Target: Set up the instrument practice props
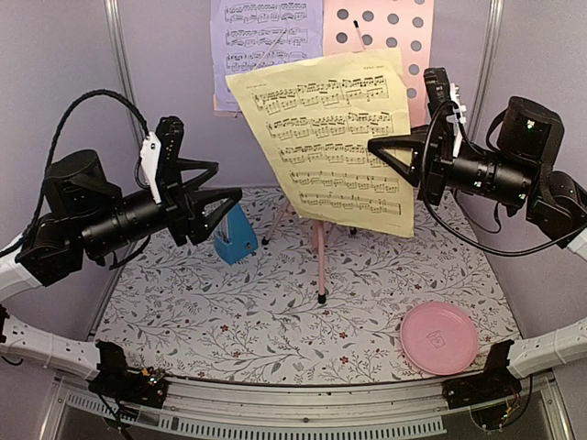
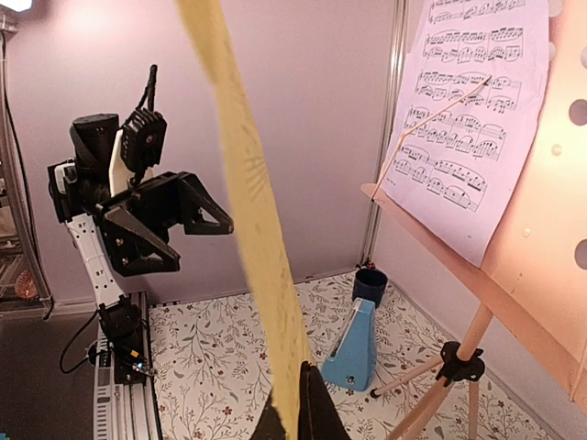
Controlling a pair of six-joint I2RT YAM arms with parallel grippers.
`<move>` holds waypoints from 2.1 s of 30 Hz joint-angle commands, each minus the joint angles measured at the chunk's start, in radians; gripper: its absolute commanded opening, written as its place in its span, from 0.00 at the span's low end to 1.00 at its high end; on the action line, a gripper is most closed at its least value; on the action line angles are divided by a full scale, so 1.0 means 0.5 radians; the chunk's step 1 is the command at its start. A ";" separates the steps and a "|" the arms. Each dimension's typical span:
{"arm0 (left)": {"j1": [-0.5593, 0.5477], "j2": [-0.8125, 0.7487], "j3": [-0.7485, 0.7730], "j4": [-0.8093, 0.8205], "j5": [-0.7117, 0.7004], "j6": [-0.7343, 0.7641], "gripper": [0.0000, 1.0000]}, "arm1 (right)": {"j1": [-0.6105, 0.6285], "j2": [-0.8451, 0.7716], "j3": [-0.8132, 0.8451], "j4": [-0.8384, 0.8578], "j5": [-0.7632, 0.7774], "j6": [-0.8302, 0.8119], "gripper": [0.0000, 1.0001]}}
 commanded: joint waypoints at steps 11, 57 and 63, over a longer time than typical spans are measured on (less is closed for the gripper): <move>0.085 0.245 0.010 0.631 0.537 0.132 0.79 | -0.013 -0.087 0.048 0.117 -0.393 0.130 0.00; 0.784 1.001 1.526 -0.199 0.689 -0.917 0.00 | -0.048 0.402 0.706 0.131 0.921 -0.168 0.42; 0.798 1.056 1.604 -0.274 0.802 -0.992 0.00 | -0.049 0.476 0.751 0.103 0.485 -0.130 0.29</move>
